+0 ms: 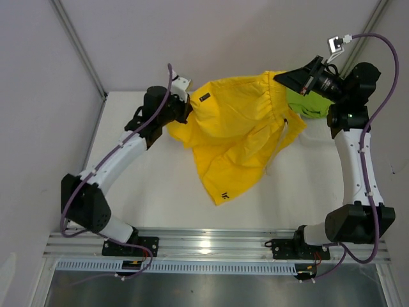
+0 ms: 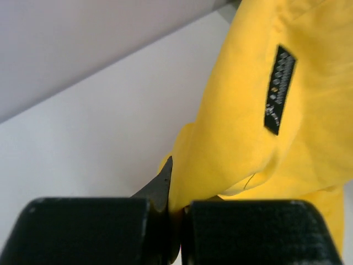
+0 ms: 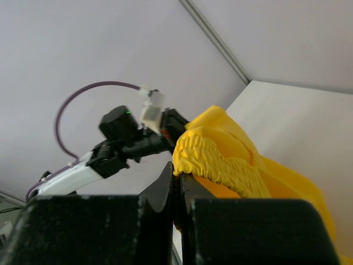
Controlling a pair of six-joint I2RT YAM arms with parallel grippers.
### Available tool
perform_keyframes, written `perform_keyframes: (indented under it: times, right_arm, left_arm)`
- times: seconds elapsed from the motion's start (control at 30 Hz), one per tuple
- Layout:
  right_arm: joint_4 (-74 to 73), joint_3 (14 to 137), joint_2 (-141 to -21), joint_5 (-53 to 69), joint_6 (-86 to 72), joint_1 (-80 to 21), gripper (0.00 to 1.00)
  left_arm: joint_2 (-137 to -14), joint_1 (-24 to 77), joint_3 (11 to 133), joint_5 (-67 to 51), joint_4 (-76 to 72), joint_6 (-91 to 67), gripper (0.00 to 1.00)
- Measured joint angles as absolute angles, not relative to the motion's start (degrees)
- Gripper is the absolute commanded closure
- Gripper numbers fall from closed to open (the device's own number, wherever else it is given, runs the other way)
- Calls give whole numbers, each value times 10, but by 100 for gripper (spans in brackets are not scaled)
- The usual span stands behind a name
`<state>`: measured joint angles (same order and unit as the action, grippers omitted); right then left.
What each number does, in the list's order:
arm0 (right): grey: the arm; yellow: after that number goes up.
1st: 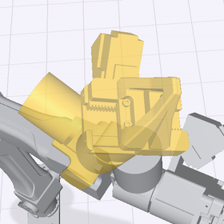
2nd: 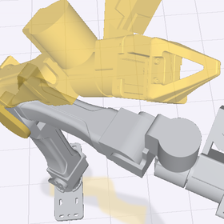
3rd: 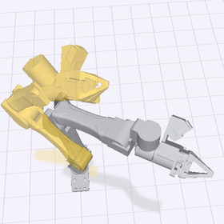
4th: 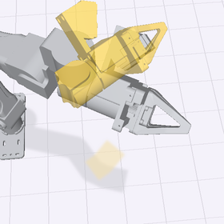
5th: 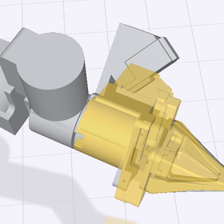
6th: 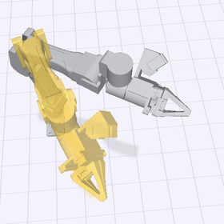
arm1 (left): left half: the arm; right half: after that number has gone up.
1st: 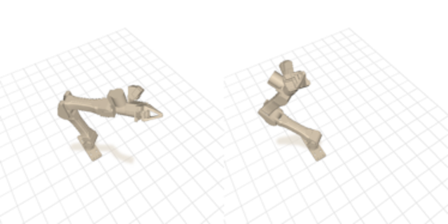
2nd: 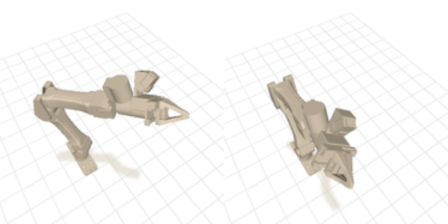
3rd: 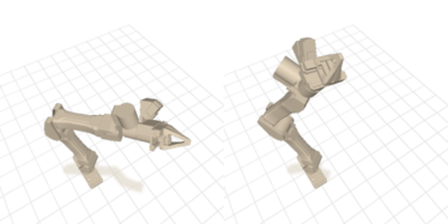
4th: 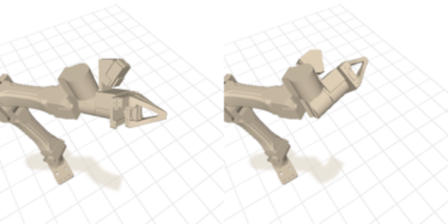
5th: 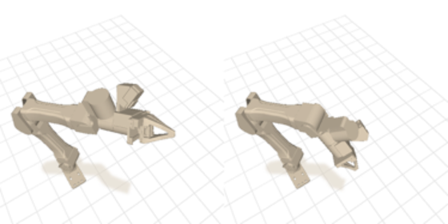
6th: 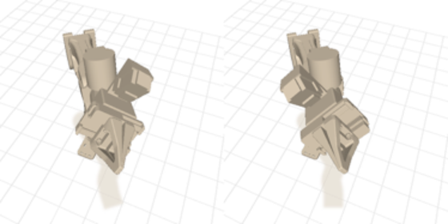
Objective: Fold and stack the shorts
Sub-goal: Flatten the shorts out
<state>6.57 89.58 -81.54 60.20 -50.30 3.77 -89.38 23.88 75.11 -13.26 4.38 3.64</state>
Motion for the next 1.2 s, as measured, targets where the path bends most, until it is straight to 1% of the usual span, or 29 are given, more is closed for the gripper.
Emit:
perform_keyframes:
  times: [0.17,0.3,0.4,0.57,0.67,0.8,0.97,1.0,1.07,1.13,1.2]
  right_arm:
    - [39,862,-737,574,-480,38,100]
    - [23,830,-639,555,-457,38,100]
    - [17,806,-548,542,-439,37,100]
    - [14,804,-428,532,-428,34,100]
    - [3,836,-392,532,-427,33,100]
    - [-35,882,-393,532,-422,32,100]
    - [-56,888,-457,517,-417,32,100]
    - [-50,877,-478,513,-419,32,100]
    - [-38,845,-526,504,-425,32,100]
    - [-27,805,-575,496,-430,30,100]
    - [-16,764,-632,482,-434,23,100]
  left_arm:
    - [-745,267,755,-50,129,26,100]
    - [-620,301,750,3,173,10,100]
    - [-541,348,750,38,202,-6,100]
    - [-451,417,752,63,241,-26,100]
    - [-415,426,766,55,267,-37,100]
    - [-411,430,802,38,286,-46,100]
    - [-494,417,880,71,337,-47,100]
    - [-512,399,889,62,340,-48,100]
    - [-553,322,889,18,332,-57,100]
    - [-589,249,859,-35,307,-71,100]
    - [-622,211,820,-71,292,-79,100]
